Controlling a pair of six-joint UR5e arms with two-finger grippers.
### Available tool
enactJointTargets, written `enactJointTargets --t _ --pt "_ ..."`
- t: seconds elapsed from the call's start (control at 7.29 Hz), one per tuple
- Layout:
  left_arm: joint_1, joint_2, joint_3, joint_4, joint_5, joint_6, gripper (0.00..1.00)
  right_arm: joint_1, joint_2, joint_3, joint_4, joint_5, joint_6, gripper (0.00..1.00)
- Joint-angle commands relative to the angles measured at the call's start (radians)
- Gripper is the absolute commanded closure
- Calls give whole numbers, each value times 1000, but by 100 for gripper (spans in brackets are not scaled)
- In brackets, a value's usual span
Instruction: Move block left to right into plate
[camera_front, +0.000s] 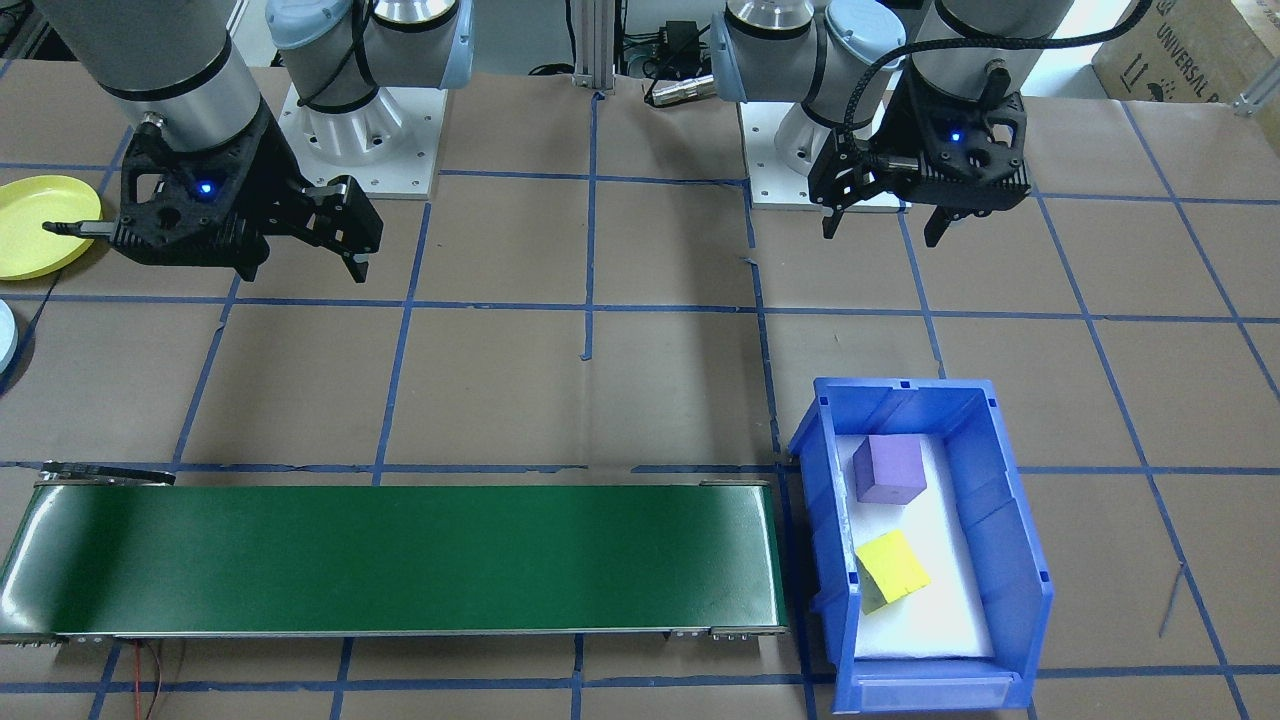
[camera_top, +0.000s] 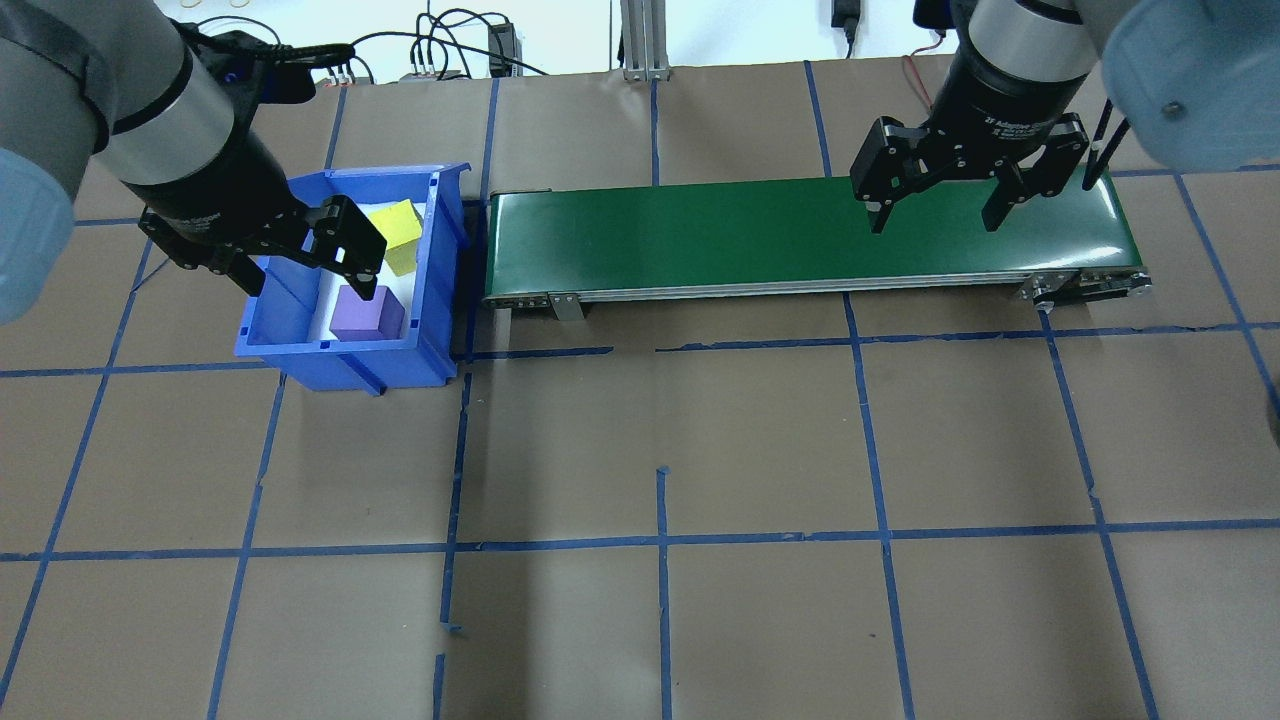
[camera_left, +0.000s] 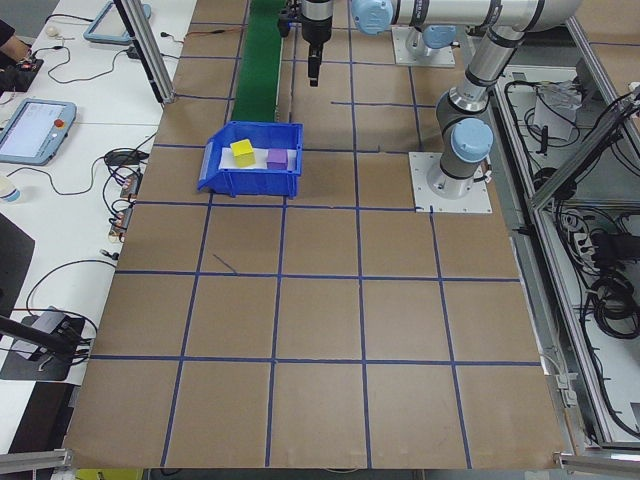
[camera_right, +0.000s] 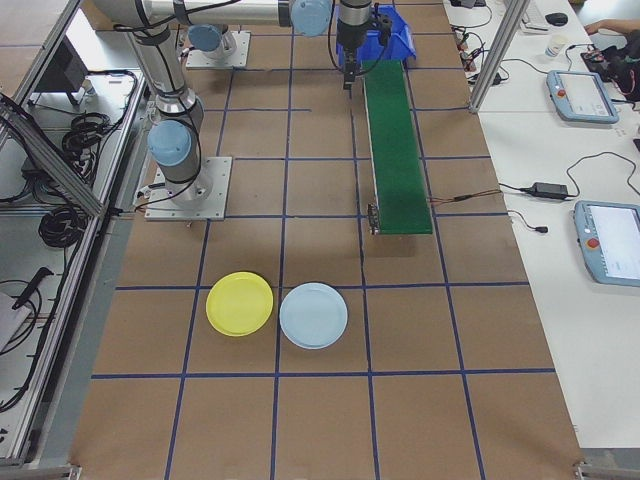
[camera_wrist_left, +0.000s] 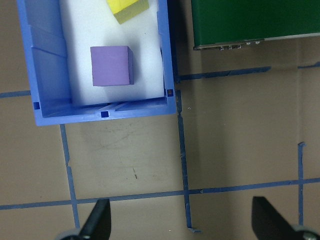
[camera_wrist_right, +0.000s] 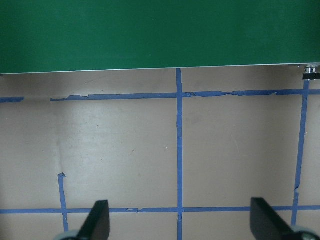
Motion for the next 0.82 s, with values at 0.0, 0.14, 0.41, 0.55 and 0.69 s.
enactJointTargets --t 0.0,0.14,0.41,0.55,0.69 --pt "3 -3 1 2 1 8 0 0 -1 2 0 0 1 0" --pt "25 -5 18 8 7 28 0 0 -1 2 2 0 1 0" --pt "171 -38 -1 91 -2 190 0 0 -1 3 3 0 1 0" --pt "183 -99 -1 111 -2 226 0 0 -1 2 3 0 1 0" --pt "183 -185 -1 213 -4 244 0 0 -1 3 3 0 1 0"
